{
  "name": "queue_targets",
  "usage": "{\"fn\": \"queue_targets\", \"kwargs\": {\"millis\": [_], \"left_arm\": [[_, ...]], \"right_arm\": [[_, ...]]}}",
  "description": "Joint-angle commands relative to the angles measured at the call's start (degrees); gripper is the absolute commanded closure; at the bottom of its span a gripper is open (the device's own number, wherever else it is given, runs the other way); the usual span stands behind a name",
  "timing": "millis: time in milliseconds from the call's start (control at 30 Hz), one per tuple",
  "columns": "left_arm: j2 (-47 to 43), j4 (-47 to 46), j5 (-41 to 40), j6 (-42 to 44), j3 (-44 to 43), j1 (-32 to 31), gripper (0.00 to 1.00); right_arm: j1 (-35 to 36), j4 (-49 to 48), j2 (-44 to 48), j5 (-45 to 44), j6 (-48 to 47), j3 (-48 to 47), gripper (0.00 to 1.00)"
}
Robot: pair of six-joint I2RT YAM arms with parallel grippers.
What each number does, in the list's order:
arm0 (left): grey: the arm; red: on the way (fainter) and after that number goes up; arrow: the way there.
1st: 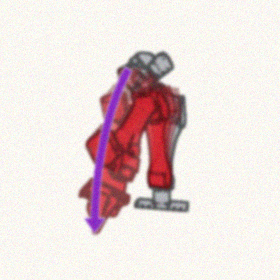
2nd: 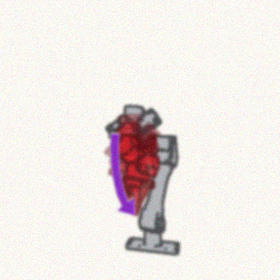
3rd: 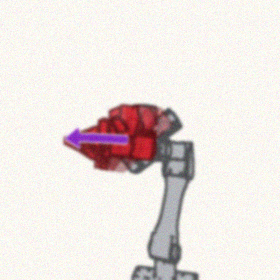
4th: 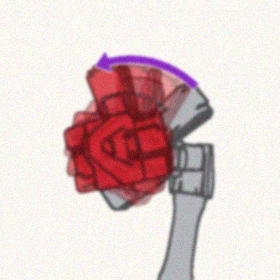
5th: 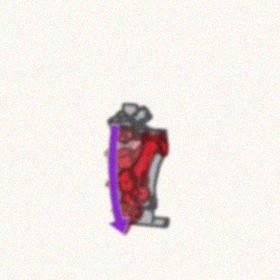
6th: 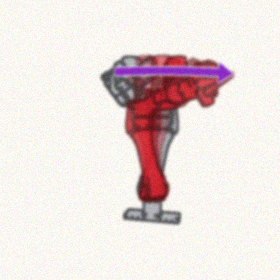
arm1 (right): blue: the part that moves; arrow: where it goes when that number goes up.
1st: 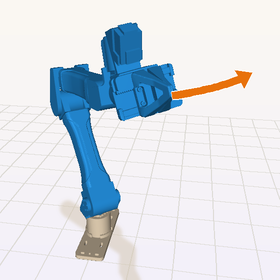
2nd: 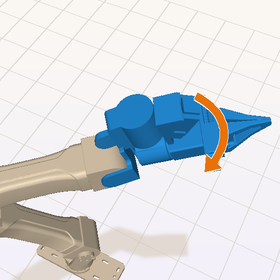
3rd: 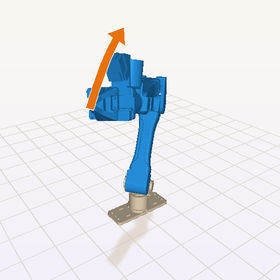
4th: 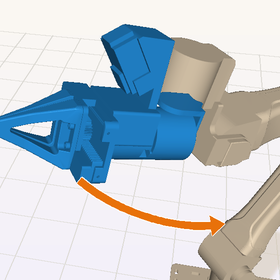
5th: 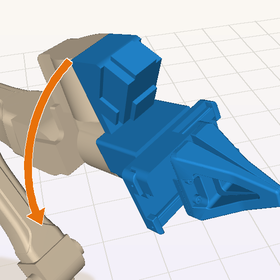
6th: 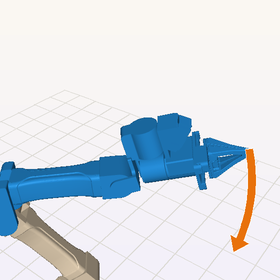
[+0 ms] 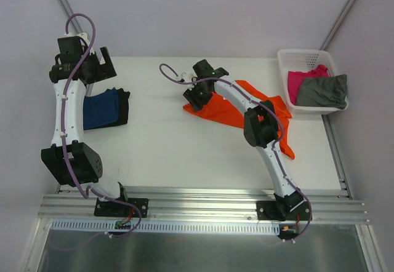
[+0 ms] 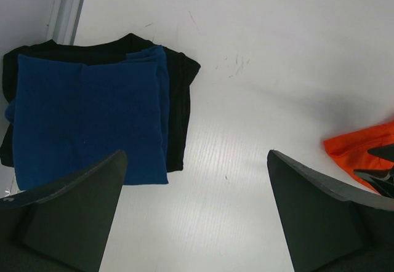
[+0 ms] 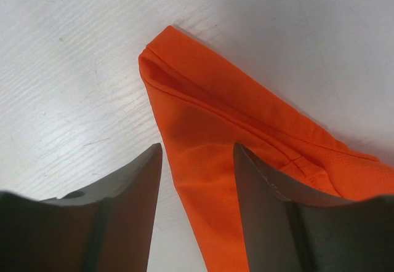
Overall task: Fold and stack the t-shirts
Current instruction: Flatten the tshirt out
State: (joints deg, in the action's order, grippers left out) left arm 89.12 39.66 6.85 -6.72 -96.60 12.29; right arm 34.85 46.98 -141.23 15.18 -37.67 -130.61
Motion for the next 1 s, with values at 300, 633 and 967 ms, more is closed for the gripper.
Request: {"fn": "queue_targets", "kwargs": {"millis": [300,633,967], "left_arm": [[-2.64,-0.99,0.0,0.66,0.71,-0.6,0.01],[-2.73,-1.08,0.09,0.74,1.15,-0.6,0.01],[-0.71,-1.51,0.62,-0.66,0.01,-0.52,0.01]], "right_arm": [[0.22,-0.22,-1.15,-2.26,-0.39,-0.18,0.45],[0.74,-2.42,-2.65,-8.31,-2.06,-0.7,0.93],[1.79,-2.51,8.5,-10.35,-0.74,-9.56,0.99]]}}
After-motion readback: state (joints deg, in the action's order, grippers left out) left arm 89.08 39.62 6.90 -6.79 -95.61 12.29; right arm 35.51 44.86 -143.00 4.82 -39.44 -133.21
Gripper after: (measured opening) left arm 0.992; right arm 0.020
